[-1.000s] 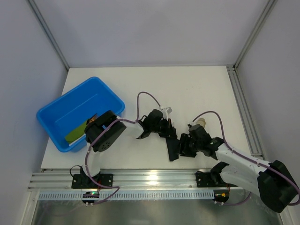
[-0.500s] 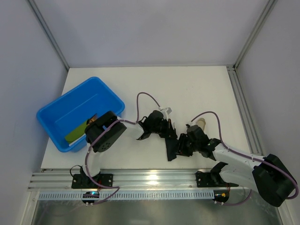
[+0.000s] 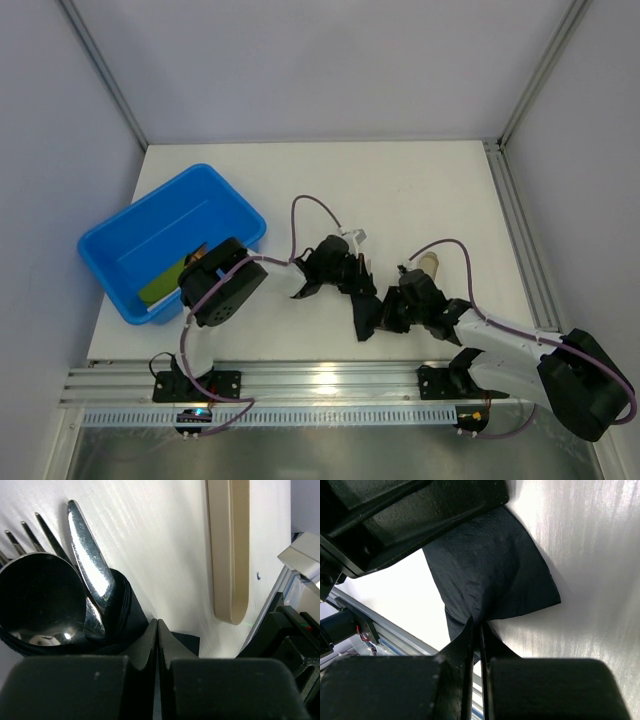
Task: Place the utensils on the paper napkin and roll it up
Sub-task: Roll the napkin at the center of the board.
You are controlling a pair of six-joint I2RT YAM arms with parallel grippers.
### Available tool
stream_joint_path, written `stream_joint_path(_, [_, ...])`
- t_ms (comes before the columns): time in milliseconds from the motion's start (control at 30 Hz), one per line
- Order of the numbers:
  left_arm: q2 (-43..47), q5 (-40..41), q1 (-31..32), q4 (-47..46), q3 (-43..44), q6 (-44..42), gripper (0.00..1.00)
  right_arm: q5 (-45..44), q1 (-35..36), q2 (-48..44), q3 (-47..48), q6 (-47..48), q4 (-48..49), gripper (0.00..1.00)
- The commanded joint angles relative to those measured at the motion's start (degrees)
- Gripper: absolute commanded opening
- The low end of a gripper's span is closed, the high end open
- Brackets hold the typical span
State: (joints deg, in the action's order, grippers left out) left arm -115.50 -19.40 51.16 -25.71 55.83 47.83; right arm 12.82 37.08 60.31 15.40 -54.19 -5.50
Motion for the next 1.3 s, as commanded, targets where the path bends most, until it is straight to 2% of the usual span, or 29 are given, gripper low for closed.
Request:
stream_joint_path(0, [1.9, 3.4, 0.4, 10.3, -0.3, -5.5, 0.0, -6.1, 0.1, 0.9, -2.8, 2.2, -2.6, 0.03])
stream_joint_path(133, [6.3, 6.6, 0.4, 18.4, 5.7, -9.9, 0.0, -5.2, 0.1, 0.9, -2.9, 2.8, -2.0, 0.04])
stream_joint_path(233, [10.2, 9.3, 0.3, 22.7, 9.6, -12.1, 0.04, -4.2, 0.1, 1.0, -2.9, 3.2, -0.8, 0.04])
stream_joint_path(267, [11.2, 9.9, 0.2, 23.8, 10.4, -12.4, 0.07, -3.4, 0.1, 1.1, -2.9, 3.5, -0.5, 0.04])
stream_joint_path(300, [12.8, 10.9, -0.1, 24.7, 11.6, -12.6, 0.16, -3.0, 0.1, 1.0, -2.8, 3.7, 0.3, 0.04])
stream_joint_path(400, [16.3, 14.7, -0.4, 29.1, 11.8, -12.4, 0.23, -1.6, 0.0, 0.9, -3.1, 3.5, 1.4, 0.04])
stream_joint_path(567, [20.8, 16.5, -1.1, 34.8, 6.9, -8.0, 0.25, -0.2, 0.1, 0.1, -2.4, 3.5, 1.5, 0.04])
stream_joint_path(633, [23.0, 14.2, -1.1, 33.1, 1.1, -5.9, 0.33, 0.7, 0.1, -0.7, -1.9, 3.0, 1.3, 0.03])
stream_joint_path(733, [26.4, 11.9, -1.1, 25.3, -8.5, -0.1, 0.43, 1.0, 0.1, -2.0, -0.8, 2.3, 0.1, 0.04])
stream_joint_path(833, [27.7, 11.9, -0.4, 20.7, -13.0, 4.7, 0.5, 1.5, 0.0, -2.7, 0.4, 1.8, -0.9, 0.04])
stream_joint_path(900, [28.0, 12.7, 1.4, 20.4, -13.6, 6.5, 0.56, 1.9, 0.0, -3.2, 0.9, 1.6, -1.4, 0.04])
stream_joint_path(967, [28.3, 14.9, 3.6, 19.4, -14.6, 8.2, 0.67, 2.1, 0.0, -3.7, 1.1, 1.1, -1.8, 0.04])
stream_joint_path(1100, [28.4, 17.2, 5.8, 14.2, -17.0, 14.6, 0.74, 3.2, 0.0, -4.2, 1.9, 0.6, -1.8, 0.03])
stream_joint_path(1133, [28.4, 17.8, 6.1, 13.6, -17.6, 15.6, 0.8, 3.6, 0.0, -4.2, 2.0, 0.3, -1.8, 0.04])
stream_joint_path(1267, [27.6, 18.3, 6.7, 15.3, -17.6, 18.9, 0.87, 3.6, 0.0, -5.4, 2.8, 0.3, -3.1, 0.03])
